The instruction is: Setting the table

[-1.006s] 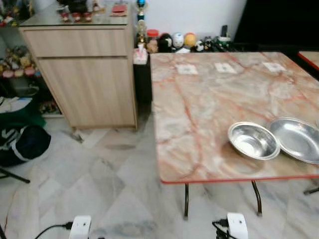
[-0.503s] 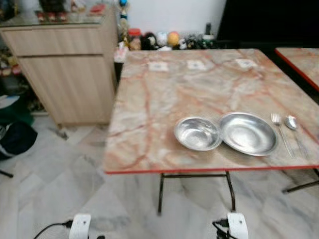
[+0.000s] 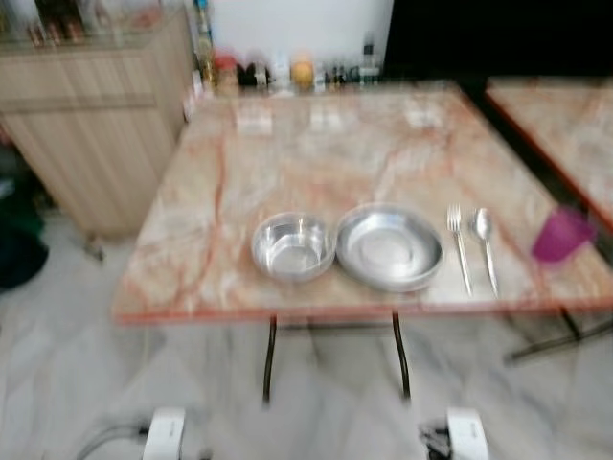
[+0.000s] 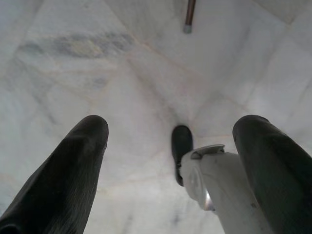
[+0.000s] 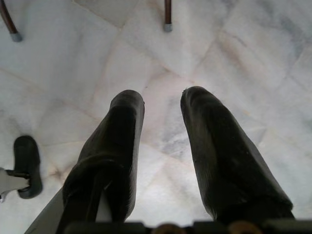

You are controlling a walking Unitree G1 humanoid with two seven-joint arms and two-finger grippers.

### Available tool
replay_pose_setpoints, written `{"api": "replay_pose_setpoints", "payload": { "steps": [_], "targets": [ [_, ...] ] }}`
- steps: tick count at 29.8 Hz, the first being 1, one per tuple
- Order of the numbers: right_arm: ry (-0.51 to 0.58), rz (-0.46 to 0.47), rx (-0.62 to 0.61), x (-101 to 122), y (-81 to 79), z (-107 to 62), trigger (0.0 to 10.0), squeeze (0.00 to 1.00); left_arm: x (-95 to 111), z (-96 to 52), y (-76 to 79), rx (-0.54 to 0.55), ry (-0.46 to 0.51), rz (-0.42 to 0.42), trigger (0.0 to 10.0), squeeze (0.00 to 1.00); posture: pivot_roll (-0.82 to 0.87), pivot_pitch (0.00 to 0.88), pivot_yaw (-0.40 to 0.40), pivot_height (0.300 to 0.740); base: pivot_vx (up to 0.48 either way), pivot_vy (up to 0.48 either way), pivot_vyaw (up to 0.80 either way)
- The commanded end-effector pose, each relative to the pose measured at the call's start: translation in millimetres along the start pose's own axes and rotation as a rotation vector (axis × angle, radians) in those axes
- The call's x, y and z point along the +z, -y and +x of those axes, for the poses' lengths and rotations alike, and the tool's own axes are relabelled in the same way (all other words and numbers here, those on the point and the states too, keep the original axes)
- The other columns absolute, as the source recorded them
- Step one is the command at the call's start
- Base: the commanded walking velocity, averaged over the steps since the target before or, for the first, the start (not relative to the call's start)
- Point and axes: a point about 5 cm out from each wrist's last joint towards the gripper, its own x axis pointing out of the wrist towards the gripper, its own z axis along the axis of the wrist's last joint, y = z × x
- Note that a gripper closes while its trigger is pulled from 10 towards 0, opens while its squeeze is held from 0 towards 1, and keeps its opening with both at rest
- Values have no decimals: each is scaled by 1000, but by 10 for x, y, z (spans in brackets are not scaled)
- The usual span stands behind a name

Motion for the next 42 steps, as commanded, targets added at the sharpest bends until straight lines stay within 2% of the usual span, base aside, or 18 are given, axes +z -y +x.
{"api": "replay_pose_setpoints", "payload": {
  "steps": [1, 18, 24, 29, 34, 42],
  "targets": [
    [30, 238, 67, 154, -300, 50, 10000, 0, 41, 10, 84, -19, 43, -7, 10000, 0, 209, 0, -102, 740, 0, 0, 800],
    [18, 241, 59, 134, -301, 49, 10000, 0, 23, 11, 105, -24, 36, -9, 10000, 0, 207, 0, -103, 740, 0, 0, 754],
    [52, 278, 28, 173, -248, 50, 10000, 0, 18, 8, 123, -35, 51, -18, 10000, 0, 205, 0, -105, 740, 0, 0, 0],
    [51, 269, 16, 182, -208, 51, 10000, 0, 38, 6, 141, -41, 83, -41, 10000, 0, 192, 0, -115, 740, 0, 0, 0],
    [37, 250, 11, 138, -201, 44, 10000, 0, 18, 2, 125, -39, 75, -45, 10000, 0, 188, 0, -119, 740, 0, 0, 0],
    [35, 232, 17, 123, -193, 40, 10000, 0, 22, -1, 90, -45, 68, -14, 10000, 0, 169, 0, -113, 740, 0, 0, 0]
  ]
}}
